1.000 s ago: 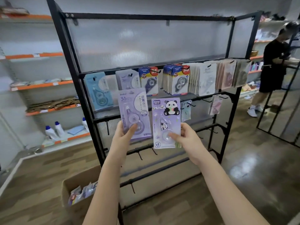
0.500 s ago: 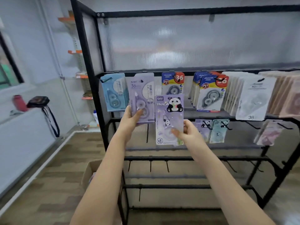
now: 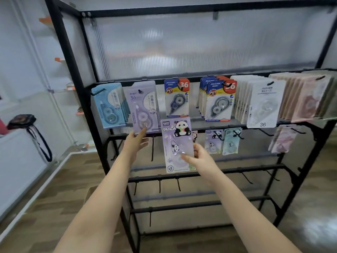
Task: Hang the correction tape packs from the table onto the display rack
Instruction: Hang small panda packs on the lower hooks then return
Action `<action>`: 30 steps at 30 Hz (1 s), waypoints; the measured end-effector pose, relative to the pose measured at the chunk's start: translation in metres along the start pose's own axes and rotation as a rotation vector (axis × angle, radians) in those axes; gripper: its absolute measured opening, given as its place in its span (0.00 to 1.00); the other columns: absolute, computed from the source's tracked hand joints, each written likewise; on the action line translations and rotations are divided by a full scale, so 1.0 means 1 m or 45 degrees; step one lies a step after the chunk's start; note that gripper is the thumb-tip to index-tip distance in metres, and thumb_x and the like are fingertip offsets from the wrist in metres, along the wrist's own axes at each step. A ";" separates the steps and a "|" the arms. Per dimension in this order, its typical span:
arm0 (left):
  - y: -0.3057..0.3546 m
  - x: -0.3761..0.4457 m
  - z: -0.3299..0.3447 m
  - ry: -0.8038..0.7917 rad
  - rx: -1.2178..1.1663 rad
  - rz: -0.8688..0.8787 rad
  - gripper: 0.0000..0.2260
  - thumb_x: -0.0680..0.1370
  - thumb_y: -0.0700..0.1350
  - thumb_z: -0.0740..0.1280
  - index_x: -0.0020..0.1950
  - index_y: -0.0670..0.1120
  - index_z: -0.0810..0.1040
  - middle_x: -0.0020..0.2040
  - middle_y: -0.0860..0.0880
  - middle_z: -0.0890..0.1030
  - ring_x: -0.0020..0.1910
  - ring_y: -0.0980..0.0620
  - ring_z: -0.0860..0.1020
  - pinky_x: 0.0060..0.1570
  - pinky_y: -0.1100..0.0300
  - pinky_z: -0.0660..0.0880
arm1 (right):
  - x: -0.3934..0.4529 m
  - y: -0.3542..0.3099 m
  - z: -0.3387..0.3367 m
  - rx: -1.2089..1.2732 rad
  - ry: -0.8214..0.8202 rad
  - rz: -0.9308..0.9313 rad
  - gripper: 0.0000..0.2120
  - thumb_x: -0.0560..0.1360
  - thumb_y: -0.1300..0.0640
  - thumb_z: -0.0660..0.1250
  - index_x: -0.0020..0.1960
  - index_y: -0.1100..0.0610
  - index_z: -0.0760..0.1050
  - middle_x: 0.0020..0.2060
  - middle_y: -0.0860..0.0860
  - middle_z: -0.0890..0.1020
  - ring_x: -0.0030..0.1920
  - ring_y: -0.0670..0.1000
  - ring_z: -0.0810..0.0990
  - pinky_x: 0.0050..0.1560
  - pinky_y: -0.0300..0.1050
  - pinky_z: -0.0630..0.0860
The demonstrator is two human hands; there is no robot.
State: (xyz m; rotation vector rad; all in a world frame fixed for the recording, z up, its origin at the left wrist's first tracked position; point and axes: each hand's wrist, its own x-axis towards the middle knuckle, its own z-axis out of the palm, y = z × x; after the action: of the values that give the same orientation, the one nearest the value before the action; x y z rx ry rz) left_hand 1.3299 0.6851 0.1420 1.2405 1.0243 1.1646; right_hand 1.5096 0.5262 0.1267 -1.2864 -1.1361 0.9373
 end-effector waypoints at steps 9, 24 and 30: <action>-0.026 -0.056 0.045 -0.478 0.584 -0.103 0.15 0.80 0.50 0.63 0.64 0.45 0.75 0.57 0.49 0.79 0.51 0.51 0.79 0.47 0.61 0.76 | -0.039 0.023 -0.021 0.081 0.255 0.146 0.17 0.75 0.61 0.69 0.62 0.55 0.69 0.56 0.53 0.80 0.56 0.53 0.80 0.61 0.51 0.74; -0.100 -0.084 0.179 -0.748 1.791 0.189 0.10 0.79 0.50 0.60 0.45 0.44 0.74 0.44 0.47 0.78 0.43 0.47 0.75 0.38 0.57 0.69 | -0.042 0.071 -0.136 0.043 0.399 0.422 0.06 0.72 0.62 0.67 0.49 0.58 0.76 0.47 0.53 0.82 0.47 0.51 0.80 0.48 0.40 0.75; -0.131 -0.060 0.209 -0.716 1.959 0.202 0.14 0.79 0.50 0.60 0.55 0.41 0.77 0.54 0.43 0.80 0.52 0.44 0.78 0.42 0.58 0.70 | 0.016 0.097 -0.168 -0.040 0.253 0.375 0.11 0.76 0.66 0.65 0.41 0.52 0.77 0.41 0.46 0.80 0.45 0.48 0.77 0.46 0.38 0.72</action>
State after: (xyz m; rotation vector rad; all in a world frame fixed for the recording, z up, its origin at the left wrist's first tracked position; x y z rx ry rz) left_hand 1.5380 0.5990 0.0255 2.6332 1.3609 -0.1630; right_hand 1.6846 0.5124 0.0417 -1.5644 -0.8238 0.9822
